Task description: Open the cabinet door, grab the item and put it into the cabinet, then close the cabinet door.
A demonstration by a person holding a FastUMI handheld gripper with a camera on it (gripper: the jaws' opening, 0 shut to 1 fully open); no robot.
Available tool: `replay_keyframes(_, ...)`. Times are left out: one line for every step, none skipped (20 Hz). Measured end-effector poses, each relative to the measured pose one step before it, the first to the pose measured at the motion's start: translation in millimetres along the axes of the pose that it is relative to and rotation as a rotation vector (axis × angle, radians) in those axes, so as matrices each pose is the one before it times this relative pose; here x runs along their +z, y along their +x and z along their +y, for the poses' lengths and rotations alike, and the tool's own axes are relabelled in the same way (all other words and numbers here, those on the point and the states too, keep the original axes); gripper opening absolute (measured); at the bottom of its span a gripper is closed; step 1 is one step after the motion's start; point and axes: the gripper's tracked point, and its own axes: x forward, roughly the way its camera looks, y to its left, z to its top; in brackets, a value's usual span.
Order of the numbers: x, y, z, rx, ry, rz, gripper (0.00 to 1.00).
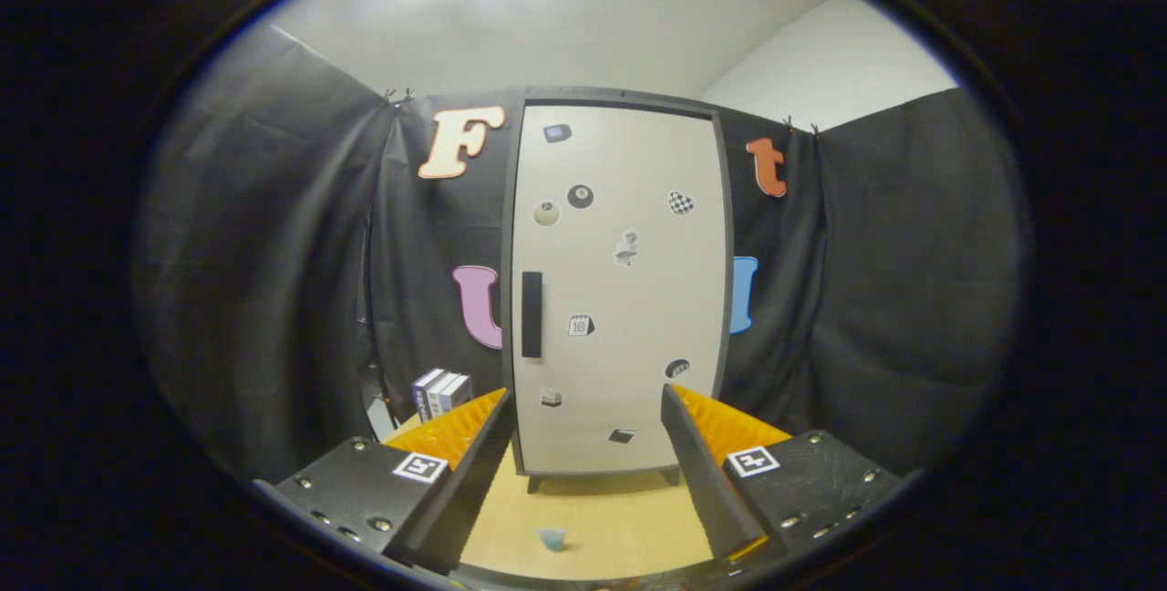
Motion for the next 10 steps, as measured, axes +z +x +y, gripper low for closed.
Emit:
replay_keyframes(-2.57,0.44,1.82,0.00690,0.00265,0.00669,0.96)
replay_keyframes(-0.02,0.43,-1.90,-0.00811,-0.00486,-0.00063,0.96)
replay_keyframes(1.67,0.45,-1.74,-0.00526,-0.00904,-0.00473,0.96)
replay_keyframes(1.49,1.06,0.27,-0.00195,-0.00483,-0.00255,0.96)
replay_keyframes(-2.69,-0.35,1.72,0.00354,0.00020,0.00339,0.96)
replay_keyframes(-0.32,0.89,1.34,0.00339,0.00216,0.00168,0.96)
replay_keyframes(0.44,0.71,-0.70,-0.00100,-0.00138,0.00012,0.96)
replay_keyframes(0.04,1.02,-1.29,-0.00095,-0.00257,0.00098,0.96)
replay_keyframes(-0.82,1.08,-0.38,-0.00016,-0.00166,0.00228,0.96)
replay_keyframes(-0.38,0.70,-0.35,0.00163,0.00438,0.00740,0.96)
